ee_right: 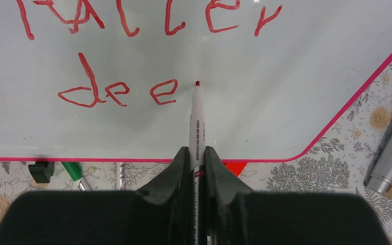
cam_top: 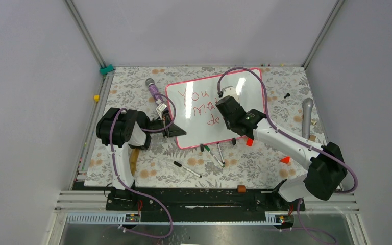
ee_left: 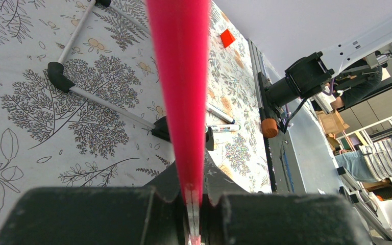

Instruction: Write a sentence on the whiteboard

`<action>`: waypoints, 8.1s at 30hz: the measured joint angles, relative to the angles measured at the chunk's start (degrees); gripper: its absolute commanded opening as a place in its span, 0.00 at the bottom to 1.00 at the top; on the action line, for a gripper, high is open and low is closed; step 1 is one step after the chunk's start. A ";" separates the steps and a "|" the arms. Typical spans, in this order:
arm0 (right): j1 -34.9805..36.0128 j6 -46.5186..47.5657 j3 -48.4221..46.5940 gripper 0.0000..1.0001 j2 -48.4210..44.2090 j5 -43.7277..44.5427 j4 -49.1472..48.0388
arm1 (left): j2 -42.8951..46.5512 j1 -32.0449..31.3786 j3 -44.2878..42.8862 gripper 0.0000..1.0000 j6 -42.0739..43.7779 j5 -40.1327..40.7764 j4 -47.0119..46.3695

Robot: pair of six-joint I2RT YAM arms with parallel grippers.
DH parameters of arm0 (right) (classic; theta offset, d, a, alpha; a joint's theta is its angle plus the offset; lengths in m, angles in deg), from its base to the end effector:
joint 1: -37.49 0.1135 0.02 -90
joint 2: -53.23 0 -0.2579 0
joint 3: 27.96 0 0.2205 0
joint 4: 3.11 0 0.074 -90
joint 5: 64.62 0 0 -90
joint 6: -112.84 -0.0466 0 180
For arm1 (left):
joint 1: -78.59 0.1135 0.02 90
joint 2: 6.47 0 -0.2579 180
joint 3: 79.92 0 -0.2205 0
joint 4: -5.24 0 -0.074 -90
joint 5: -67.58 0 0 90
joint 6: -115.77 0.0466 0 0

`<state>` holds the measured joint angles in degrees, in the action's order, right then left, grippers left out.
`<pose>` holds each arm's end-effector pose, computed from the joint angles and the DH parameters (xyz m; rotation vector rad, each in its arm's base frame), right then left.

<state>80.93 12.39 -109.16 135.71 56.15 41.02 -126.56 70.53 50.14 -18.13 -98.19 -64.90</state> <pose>0.2246 0.1799 0.2830 -0.3899 2.1982 -0.1320 0.3002 -0.0881 0.1292 0.6371 1.7543 -1.6756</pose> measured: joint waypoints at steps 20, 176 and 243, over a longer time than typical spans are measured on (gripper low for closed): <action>0.00 -1.46 2.01 0.00 -0.35 -4.09 2.89 | 0.00 0.00 0.00 0.00 -0.07 0.02 0.00; -7.74 -1.75 0.52 0.00 -4.28 -6.91 -2.47 | 0.00 0.00 0.00 0.00 -0.04 -0.04 0.00; -8.79 -3.45 17.77 0.00 -27.76 -10.62 -19.61 | 2.58 0.42 2.12 0.00 2.36 0.59 0.66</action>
<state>72.15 8.93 -91.39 107.95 45.52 21.41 -123.98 70.95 52.26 -15.77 -97.60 -64.24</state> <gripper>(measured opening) 0.165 0.058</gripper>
